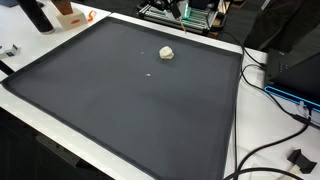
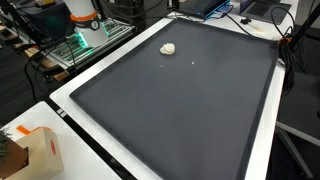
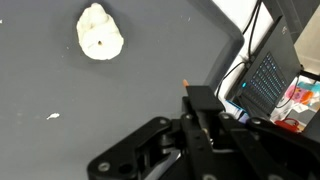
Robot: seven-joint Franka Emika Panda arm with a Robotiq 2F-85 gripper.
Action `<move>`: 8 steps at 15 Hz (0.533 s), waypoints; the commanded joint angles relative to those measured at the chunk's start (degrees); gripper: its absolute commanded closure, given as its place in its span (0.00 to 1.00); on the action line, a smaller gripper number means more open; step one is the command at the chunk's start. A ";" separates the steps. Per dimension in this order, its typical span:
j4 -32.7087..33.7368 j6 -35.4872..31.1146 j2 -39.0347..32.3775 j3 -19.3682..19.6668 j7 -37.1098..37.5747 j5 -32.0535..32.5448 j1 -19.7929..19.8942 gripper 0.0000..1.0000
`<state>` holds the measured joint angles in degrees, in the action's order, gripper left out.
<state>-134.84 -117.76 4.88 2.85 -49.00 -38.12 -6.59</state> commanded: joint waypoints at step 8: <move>1.11 -0.07 -5.40 -0.98 -5.07 -7.40 4.15 0.97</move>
<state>-133.97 -117.76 0.91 2.76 -52.14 -43.22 -3.81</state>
